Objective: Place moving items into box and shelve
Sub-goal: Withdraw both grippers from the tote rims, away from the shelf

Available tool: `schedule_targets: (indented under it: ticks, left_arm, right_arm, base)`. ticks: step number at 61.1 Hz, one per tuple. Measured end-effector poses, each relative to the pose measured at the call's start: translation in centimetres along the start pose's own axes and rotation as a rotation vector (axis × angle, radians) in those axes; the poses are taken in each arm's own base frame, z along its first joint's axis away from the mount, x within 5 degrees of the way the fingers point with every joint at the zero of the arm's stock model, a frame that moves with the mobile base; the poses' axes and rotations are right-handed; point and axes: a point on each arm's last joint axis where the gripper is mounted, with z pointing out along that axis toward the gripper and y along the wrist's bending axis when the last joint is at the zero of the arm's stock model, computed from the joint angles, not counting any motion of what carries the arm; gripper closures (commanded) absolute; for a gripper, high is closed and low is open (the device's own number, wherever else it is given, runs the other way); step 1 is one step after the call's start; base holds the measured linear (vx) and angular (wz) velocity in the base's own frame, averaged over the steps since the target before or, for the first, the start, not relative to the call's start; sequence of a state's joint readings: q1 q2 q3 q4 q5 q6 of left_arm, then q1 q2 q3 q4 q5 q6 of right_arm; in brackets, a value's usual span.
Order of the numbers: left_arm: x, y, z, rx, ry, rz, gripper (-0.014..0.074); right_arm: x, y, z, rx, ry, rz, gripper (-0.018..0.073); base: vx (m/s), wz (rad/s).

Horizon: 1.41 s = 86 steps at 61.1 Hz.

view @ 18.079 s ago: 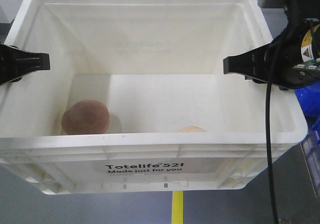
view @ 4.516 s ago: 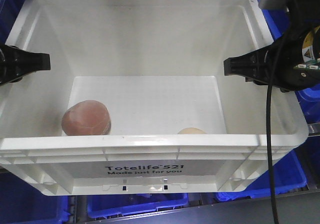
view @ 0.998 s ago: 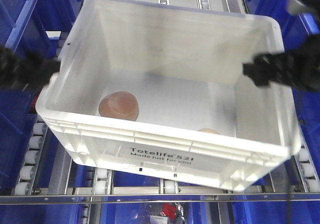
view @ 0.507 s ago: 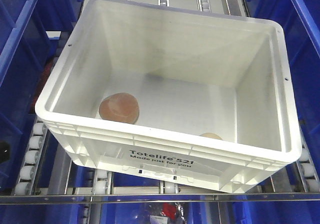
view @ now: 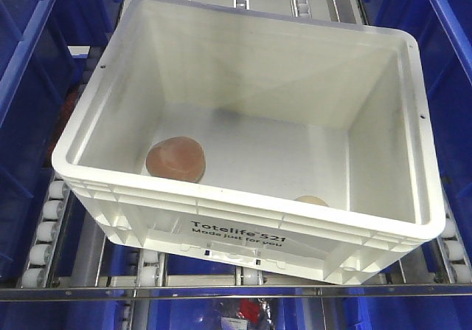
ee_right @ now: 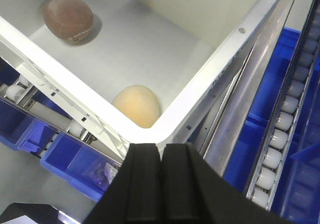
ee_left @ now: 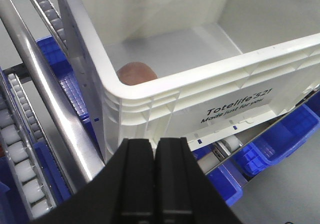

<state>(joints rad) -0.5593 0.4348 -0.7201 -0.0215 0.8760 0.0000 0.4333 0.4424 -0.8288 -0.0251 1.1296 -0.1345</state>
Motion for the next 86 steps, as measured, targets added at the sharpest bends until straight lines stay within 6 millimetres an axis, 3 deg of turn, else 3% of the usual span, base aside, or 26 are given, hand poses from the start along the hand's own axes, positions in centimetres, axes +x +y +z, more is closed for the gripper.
schedule_targets:
  ticks: [36,43,49,68,86]
  left_arm:
    - [0.2,0.0,-0.4,-0.005,-0.016,-0.002,0.062]
    - [0.6,0.8,-1.5,-0.125,-0.111,0.043,0.0619]
    - [2.0,1.4,-1.5,-0.263,-0.243,0.055,0.0619]
    - [9.0,2.4,2.1,-0.501,-0.539,0.044,0.0619]
    - [12.5,3.1,4.9,-0.535,-0.534,-0.039,0.0619]
  right_arm:
    - [0.2,0.1,0.0,-0.006,0.023,0.01,0.0575]
    - [0.2,0.1,0.0,-0.006,0.024,0.01,0.0575]
    - [0.2,0.1,0.0,-0.006,0.025,0.01,0.0575]
    - [0.2,0.1,0.0,-0.006,0.025,0.012,0.0575]
    - [0.2,0.0,0.0,-0.005,0.025,0.012,0.0575]
  base:
    - [0.0,0.0]
    - [0.0,0.0]
    - [0.0,0.0]
    - [0.0,0.0]
    - [0.0,0.0]
